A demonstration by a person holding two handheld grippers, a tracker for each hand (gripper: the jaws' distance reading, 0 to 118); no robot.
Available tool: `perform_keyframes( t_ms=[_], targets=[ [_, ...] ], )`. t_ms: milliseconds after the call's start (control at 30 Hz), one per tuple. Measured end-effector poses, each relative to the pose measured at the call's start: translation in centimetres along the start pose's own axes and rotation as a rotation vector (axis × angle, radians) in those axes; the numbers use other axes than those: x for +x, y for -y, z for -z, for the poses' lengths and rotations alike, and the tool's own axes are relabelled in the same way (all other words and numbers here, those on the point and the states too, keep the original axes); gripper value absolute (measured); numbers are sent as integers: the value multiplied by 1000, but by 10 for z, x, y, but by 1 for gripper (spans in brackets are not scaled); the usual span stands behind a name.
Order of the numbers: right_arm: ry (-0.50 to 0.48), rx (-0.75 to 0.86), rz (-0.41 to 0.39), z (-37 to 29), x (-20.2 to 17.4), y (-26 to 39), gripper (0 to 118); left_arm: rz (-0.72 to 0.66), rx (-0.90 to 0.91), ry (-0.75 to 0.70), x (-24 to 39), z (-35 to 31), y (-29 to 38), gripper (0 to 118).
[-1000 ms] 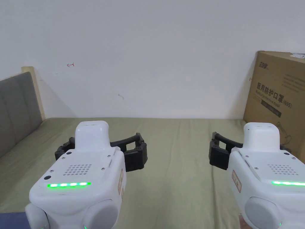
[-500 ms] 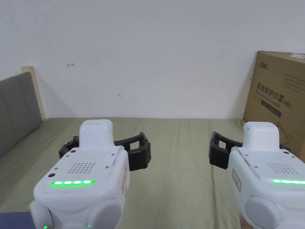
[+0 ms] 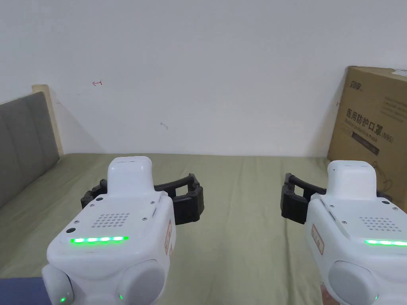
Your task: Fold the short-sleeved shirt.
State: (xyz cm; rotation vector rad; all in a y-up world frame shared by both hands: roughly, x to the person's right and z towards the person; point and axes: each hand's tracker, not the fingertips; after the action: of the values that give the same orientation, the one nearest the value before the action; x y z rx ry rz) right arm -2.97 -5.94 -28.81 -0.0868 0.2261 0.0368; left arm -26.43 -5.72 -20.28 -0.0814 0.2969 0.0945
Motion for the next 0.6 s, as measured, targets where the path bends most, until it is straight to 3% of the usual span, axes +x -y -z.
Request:
perform_keyframes(
  t_ms=[600],
  targets=[
    [5, 1, -2, -7, 0, 0, 90, -13, -1, 31, 2, -6, 1, 113]
  ],
)
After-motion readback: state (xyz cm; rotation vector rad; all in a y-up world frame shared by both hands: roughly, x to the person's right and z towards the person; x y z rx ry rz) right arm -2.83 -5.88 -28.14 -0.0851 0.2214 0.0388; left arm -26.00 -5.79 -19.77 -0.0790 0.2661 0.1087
